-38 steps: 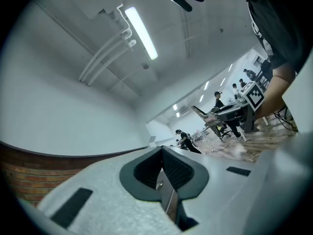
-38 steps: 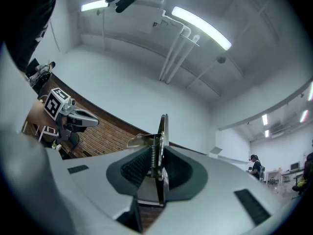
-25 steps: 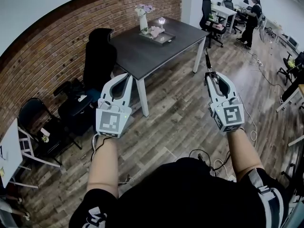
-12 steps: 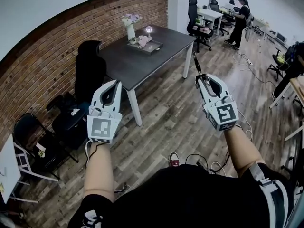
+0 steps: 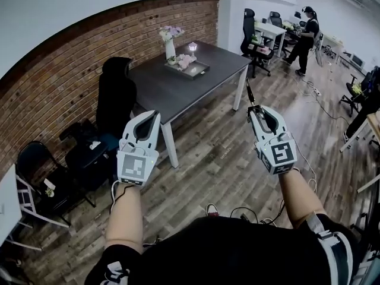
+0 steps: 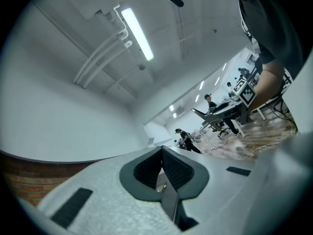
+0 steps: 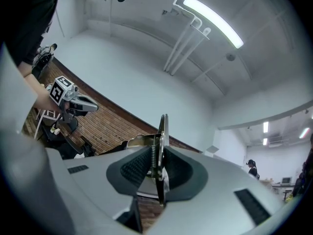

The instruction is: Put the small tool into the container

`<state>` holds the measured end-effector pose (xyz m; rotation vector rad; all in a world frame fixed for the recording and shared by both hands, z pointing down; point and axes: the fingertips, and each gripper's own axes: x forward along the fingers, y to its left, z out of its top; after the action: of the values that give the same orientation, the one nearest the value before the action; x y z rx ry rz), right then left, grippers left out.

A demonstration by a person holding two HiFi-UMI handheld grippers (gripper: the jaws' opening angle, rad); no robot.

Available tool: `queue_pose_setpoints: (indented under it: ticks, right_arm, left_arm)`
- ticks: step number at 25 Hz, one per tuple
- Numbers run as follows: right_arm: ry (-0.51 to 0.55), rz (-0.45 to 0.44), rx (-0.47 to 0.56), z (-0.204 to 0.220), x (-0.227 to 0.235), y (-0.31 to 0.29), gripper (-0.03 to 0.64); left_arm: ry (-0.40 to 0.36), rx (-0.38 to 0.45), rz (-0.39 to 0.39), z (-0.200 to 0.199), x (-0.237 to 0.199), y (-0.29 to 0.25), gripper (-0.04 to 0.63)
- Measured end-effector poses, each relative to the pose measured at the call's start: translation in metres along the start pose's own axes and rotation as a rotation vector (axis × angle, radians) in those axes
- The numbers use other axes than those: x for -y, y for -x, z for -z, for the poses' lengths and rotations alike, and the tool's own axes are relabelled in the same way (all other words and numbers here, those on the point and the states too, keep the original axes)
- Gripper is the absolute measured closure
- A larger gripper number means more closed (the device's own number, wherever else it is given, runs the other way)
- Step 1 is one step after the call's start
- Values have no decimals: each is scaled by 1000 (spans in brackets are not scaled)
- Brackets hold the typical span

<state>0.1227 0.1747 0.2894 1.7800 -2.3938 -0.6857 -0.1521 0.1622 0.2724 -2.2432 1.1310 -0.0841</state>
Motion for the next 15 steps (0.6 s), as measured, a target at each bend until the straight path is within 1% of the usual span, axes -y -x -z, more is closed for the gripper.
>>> queue_pose_setpoints:
  ticks: [2,5,7,10,15]
  right_arm:
    - [-17,6,-2,11,1,-4,535]
    - [-27,-16,-17,29,-6,-16,535]
    - [-28,-28,-24,38,-8,-26,535]
    - [-40,-23,-22,47,0,-40,535]
    - [-62,-15,-10,61,19,-66,535]
  left_arm:
    - [-1,-22,14,10,3,-4,588]
    - [16,-44,9,24,-1,-13,588]
    - [15,-51,11,31,-3,-20,588]
    - [-13,-64,21,39,-2,-35,588]
    - [-1,-64,15,52,-8,-63,588]
